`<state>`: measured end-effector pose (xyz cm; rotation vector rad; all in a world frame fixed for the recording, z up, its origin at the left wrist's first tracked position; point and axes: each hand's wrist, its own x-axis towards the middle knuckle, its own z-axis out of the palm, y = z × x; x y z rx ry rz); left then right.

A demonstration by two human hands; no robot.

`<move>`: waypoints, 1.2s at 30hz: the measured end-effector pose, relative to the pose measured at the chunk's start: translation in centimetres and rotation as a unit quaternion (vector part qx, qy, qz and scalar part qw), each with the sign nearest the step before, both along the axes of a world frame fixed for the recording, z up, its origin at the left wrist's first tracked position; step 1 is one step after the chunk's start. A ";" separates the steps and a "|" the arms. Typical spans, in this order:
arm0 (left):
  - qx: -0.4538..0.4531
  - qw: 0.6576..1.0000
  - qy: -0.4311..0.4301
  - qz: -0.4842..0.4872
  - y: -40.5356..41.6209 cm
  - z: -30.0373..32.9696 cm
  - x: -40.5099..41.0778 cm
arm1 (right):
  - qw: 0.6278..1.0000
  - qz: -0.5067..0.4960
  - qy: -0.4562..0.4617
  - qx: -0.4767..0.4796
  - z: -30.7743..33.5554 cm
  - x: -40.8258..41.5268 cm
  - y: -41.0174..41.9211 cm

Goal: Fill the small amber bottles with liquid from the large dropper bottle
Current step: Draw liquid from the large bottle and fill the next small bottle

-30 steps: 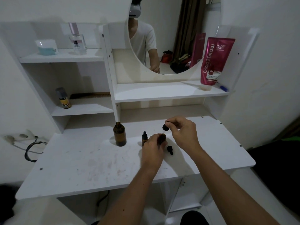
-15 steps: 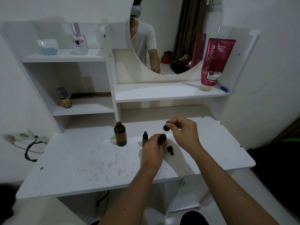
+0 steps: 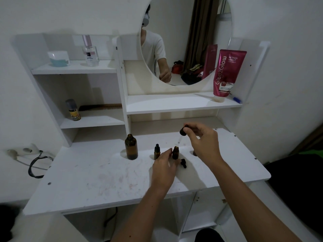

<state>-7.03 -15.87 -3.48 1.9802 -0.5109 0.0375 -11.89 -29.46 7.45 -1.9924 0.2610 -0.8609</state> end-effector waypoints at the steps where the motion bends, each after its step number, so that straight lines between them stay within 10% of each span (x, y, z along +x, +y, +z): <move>1: -0.010 1.000 0.008 0.001 0.4 -0.1 -0.2 | 1.000 0.000 -0.003 0.005 0.2 -0.2 0.1; 36: -0.084 0.987 0.062 0.120 11.8 0.5 7.3 | 0.990 0.144 0.000 0.011 2.2 9.6 11.2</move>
